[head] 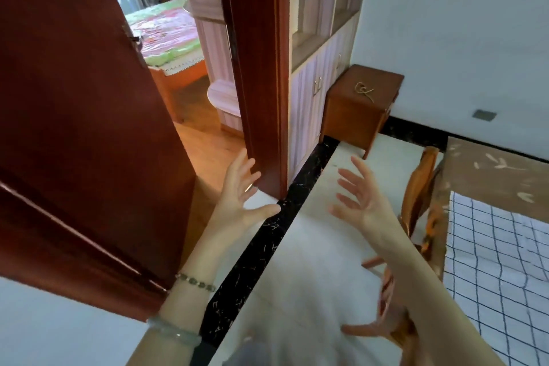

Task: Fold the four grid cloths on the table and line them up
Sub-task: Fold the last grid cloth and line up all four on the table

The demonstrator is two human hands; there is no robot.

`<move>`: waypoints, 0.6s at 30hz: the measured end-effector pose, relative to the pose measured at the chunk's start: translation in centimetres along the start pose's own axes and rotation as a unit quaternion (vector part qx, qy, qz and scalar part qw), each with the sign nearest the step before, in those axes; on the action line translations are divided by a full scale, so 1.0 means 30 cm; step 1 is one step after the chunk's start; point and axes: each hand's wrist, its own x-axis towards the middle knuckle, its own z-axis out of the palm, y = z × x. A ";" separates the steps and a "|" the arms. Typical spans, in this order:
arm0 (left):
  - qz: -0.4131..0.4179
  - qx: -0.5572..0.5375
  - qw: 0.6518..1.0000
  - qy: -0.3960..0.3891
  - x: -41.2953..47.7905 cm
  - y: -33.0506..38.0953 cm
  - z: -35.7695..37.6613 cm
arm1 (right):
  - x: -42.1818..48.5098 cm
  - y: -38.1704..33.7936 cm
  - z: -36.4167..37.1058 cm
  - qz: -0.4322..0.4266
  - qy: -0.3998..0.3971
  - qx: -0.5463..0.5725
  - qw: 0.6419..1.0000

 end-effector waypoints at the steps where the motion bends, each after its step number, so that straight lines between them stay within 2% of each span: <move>1: 0.002 0.003 1.000 -0.017 0.058 -0.011 0.002 | 0.028 0.004 -0.015 0.002 0.017 0.000 1.000; 9: 0.024 -0.012 0.983 -0.179 0.598 -0.096 0.088 | 0.266 0.028 -0.130 0.031 0.156 -0.013 0.987; 14: 0.034 -0.013 0.952 -0.305 0.906 -0.113 0.183 | 0.384 0.045 -0.182 0.039 0.295 0.009 0.955; 18: 0.049 -0.034 0.919 -0.391 1.064 -0.106 0.301 | 0.414 0.059 -0.212 0.055 0.372 0.010 0.926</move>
